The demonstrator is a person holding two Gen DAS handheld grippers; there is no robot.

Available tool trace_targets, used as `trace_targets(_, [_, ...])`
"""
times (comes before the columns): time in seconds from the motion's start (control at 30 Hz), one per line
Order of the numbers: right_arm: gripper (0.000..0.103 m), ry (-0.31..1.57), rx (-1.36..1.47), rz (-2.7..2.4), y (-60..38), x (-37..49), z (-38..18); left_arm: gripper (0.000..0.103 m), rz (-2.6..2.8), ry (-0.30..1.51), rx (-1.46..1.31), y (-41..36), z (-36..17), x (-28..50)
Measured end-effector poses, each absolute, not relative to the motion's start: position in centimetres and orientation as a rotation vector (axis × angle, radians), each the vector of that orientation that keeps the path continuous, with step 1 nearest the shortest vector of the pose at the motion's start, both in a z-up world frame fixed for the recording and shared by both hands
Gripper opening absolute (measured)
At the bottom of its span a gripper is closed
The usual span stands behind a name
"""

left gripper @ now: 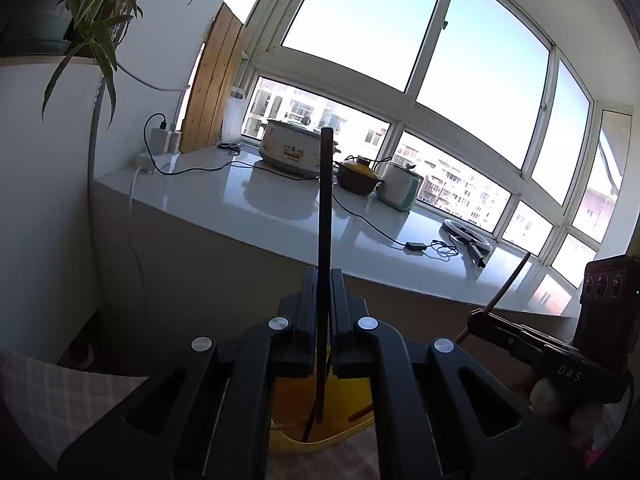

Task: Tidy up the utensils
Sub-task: 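Lower both chopsticks into the container and open both tools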

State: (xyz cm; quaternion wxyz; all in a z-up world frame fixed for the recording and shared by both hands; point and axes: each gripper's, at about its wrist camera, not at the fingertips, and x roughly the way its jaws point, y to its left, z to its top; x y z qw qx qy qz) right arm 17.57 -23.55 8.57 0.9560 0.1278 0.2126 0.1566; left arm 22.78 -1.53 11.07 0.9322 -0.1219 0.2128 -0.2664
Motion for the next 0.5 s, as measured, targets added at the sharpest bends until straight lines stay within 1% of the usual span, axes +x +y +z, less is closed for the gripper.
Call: trace_targets(0.5, [0.005,0.514,0.163,0.242,-22.7,19.3,4.6,0.003,-0.498,0.531,-0.161,-4.3,6.9,25.1])
